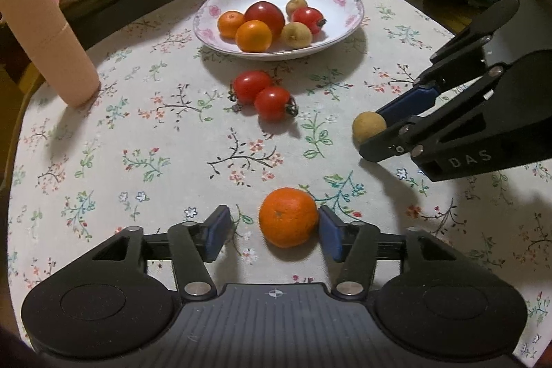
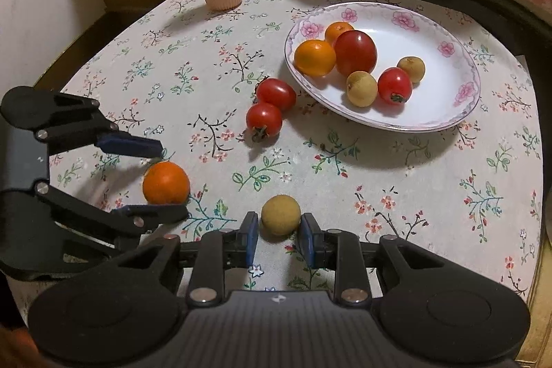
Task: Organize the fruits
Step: 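Carry the tan fruit and mandarin up and over the white plate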
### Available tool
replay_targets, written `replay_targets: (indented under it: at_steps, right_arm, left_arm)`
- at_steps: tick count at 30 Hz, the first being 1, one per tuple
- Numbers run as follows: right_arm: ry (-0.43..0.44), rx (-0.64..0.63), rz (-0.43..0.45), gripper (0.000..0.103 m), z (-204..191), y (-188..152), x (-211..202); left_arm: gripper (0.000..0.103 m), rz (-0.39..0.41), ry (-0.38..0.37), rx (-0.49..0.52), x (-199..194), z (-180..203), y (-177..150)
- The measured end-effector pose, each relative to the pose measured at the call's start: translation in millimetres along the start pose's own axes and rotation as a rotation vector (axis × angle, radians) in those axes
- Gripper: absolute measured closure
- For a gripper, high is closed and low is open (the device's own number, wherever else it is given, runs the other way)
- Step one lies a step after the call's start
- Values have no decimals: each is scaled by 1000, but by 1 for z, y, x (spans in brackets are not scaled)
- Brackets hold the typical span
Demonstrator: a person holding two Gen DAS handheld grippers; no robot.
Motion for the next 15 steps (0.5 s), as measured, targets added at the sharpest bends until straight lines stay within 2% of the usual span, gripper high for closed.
replay_targets:
  at_steps: [15]
  right_arm:
    - [-14, 2, 12, 73, -2, 7, 0]
  left_arm:
    - [37, 3, 23, 36, -1, 5, 3]
Point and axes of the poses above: each gripper's, at about its wrist camera, not at the fingertips, and x roughly the way its jaws point, z to its right, y to its top, the point moved 1 cm from there along x, roughly the way its jaws point, and after that the axes turned 1 degree about z, right-handed, at the moved point
